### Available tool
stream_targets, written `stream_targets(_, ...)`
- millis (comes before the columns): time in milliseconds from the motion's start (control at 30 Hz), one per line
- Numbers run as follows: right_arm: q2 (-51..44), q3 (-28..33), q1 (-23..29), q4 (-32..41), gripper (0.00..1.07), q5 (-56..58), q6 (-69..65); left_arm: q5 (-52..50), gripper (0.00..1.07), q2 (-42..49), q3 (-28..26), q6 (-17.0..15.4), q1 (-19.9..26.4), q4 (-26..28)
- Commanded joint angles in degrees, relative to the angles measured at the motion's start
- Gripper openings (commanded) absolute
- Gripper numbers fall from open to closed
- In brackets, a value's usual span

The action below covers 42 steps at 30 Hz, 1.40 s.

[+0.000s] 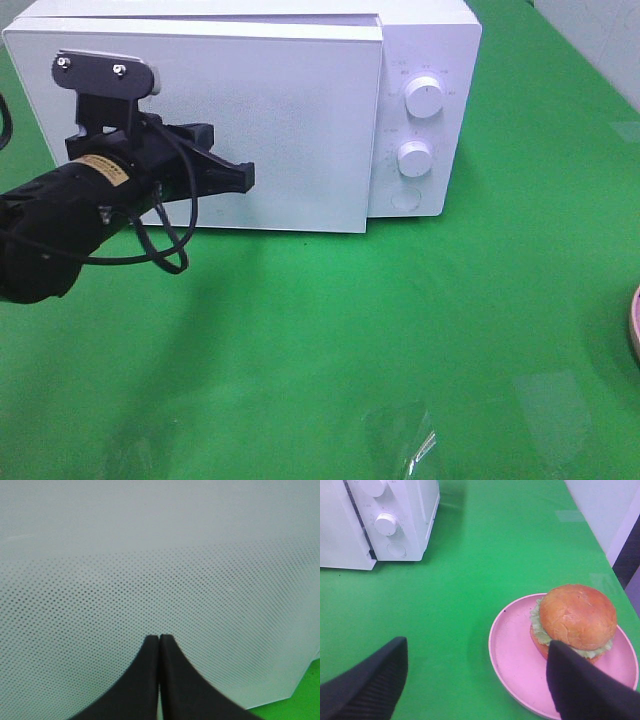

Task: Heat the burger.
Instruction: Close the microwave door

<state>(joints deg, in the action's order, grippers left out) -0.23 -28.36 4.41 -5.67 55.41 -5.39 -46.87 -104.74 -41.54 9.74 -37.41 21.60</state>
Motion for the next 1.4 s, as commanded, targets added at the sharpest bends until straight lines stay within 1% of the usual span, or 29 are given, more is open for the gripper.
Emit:
stream_targets(33,-1.5,0.2,-0.3,0.2,0.73,-0.3,0.5,-0.3,0.0,-2.1,-3.3,0.5,-0.5,1.2)
stream_targets(67,-1.5,0.2,-0.3,0.2,0.73,-0.3,0.5,-0.3,0.0,-2.1,-3.3,0.5,-0.5,1.2)
stream_targets(100,-1.5,0.2,-0.3,0.2,0.73,-0.3,0.5,-0.2,0.0,-3.3,-5.0,0.5,-0.5,1.7)
stream_targets(133,-1.5,0.2,-0.3,0.2,0.73,-0.3,0.5,-0.2,0.0,-3.3,-5.0,0.5,-0.5,1.7)
stream_targets(167,-1.5,0.2,-0.3,0.2,0.73,-0.3,0.5,-0.2,0.0,-4.3,-6.8,0.5,-0.5,1.9)
stream_targets(200,-1.5,0.2,-0.3,0.2,0.73,-0.3,0.5,-0.2,0.0,-4.3,-6.8,0.5,-0.5,1.9)
stream_targets(233,-1.5,0.2,-0.3,0.2,0.73,-0.3,0.5,-0.1,0.0,-5.3,-8.3,0.5,-0.5,1.9)
stream_targets(333,-1.5,0.2,-0.3,0.2,0.73,-0.3,0.5,0.0,0.0,-6.1,-9.7,0.5,-0.5,1.9)
stream_targets(367,-1.5,0.2,-0.3,0.2,0.73,-0.3,0.5,0.6,0.0,-7.1,-11.3,0.5,-0.5,1.9)
stream_targets(400,-1.5,0.2,-0.3,0.2,0.73,-0.3,0.5,0.6,0.0,-7.1,-11.3,0.5,-0.5,1.9)
stream_targets(433,-1.5,0.2,-0.3,0.2,0.73,-0.3,0.5,1.0,0.0,-7.9,-12.7,0.5,-0.5,2.1)
stream_targets(533,-1.5,0.2,-0.3,0.2,0.73,-0.3,0.5,1.0,0.0,-8.2,-13.3,0.5,-0.5,2.3)
stream_targets(567,-1.5,0.2,-0.3,0.2,0.73,-0.3,0.5,1.1,0.0,-9.2,-14.9,0.8,-0.5,3.5)
stream_targets(600,-1.5,0.2,-0.3,0.2,0.73,-0.3,0.5,1.1,0.0,-9.2,-14.9,0.8,-0.5,3.5)
stream_targets(633,-1.5,0.2,-0.3,0.2,0.73,-0.3,0.5,1.1,0.0,-9.5,-15.7,1.8,-0.5,5.1)
stream_targets(667,-1.5,0.2,-0.3,0.2,0.73,-0.3,0.5,1.1,0.0,-9.5,-15.7,1.8,-0.5,5.1)
stream_targets(733,-1.5,0.2,-0.3,0.2,0.73,-0.3,0.5,1.4,0.0,-10.0,-17.4,6.4,0.1,7.8)
stream_targets(833,-1.5,0.2,-0.3,0.2,0.73,-0.3,0.5,1.4,0.0,-10.0,-17.6,6.8,0.1,8.4)
stream_targets(867,-1.5,0.2,-0.3,0.2,0.73,-0.3,0.5,1.3,0.0,-10.0,-18.1,6.9,0.7,9.2)
stream_targets(933,-1.5,0.2,-0.3,0.2,0.73,-0.3,0.5,1.3,0.0,-10.0,-18.3,6.9,0.7,9.2)
stream_targets(1067,-1.5,0.2,-0.3,0.2,0.73,-0.3,0.5,2.3,0.0,-9.9,-18.3,8.1,0.7,9.2)
stream_targets(1167,-1.5,0.2,-0.3,0.2,0.73,-0.3,0.5,6.8,0.0,-8.7,-17.6,8.5,-0.6,8.9)
stream_targets(1267,-1.5,0.2,-0.3,0.2,0.73,-0.3,0.5,8.8,0.0,-7.3,-16.3,8.5,-1.5,8.9)
stream_targets(1333,-1.5,0.2,-0.3,0.2,0.73,-0.3,0.5,14.7,0.0,-3.6,-13.0,8.5,-2.6,8.9)
stream_targets(1367,-1.5,0.2,-0.3,0.2,0.73,-0.3,0.5,14.7,0.0,-3.6,-13.0,8.5,-2.6,8.9)
stream_targets(1400,-1.5,0.2,-0.3,0.2,0.73,-0.3,0.5,20.0,0.01,-1.3,-11.5,8.5,-2.8,8.9)
